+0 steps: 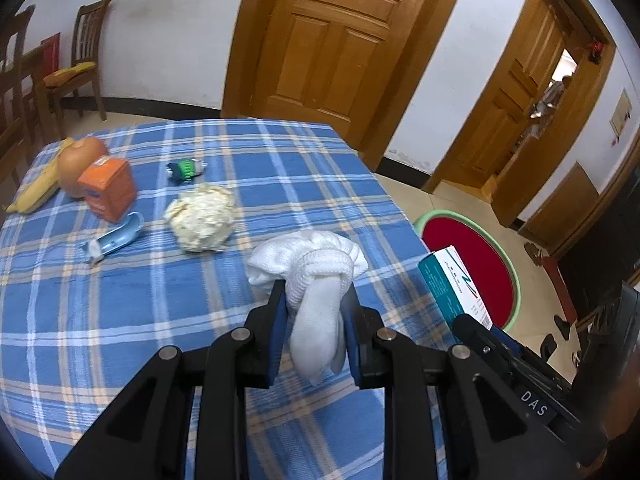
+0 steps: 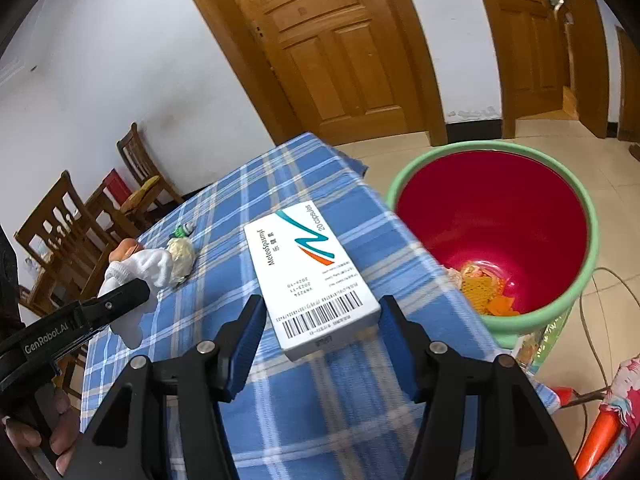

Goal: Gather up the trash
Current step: 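Carry sock and medicine box over the red bucket and open both tools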

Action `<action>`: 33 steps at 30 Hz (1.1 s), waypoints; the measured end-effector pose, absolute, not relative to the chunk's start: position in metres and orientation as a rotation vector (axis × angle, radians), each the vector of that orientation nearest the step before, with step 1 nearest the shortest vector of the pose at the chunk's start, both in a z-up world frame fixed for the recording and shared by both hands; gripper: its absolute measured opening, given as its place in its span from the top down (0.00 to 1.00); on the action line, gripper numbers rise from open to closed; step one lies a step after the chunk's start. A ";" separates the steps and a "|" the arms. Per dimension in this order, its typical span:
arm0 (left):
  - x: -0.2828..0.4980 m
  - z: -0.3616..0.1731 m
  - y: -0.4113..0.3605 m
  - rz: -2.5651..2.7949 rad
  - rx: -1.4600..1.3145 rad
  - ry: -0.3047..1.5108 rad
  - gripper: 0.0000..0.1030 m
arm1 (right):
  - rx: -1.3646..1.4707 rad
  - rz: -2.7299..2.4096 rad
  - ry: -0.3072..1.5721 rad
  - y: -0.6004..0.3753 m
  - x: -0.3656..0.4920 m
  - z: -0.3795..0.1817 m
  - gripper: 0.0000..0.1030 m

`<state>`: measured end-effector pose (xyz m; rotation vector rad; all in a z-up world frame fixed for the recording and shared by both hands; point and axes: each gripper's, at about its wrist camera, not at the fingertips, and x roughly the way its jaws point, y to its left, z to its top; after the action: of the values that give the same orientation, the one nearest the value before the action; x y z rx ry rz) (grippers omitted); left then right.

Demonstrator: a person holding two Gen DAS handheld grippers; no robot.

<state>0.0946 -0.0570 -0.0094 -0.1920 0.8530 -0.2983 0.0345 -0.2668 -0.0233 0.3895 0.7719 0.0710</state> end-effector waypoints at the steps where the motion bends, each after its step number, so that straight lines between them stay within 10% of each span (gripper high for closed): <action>1: 0.095 -0.010 -0.062 -0.304 -0.185 0.856 0.75 | 0.394 0.060 0.767 -0.271 0.033 -0.024 0.41; 33: 0.131 -0.021 -0.211 -0.503 0.000 0.919 0.75 | 0.573 -0.188 0.746 -0.395 0.030 -0.055 0.39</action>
<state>0.1315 -0.2107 -0.0214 0.0002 0.9191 -0.5034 0.0302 -0.3947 -0.0554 0.5729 0.7461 -0.1878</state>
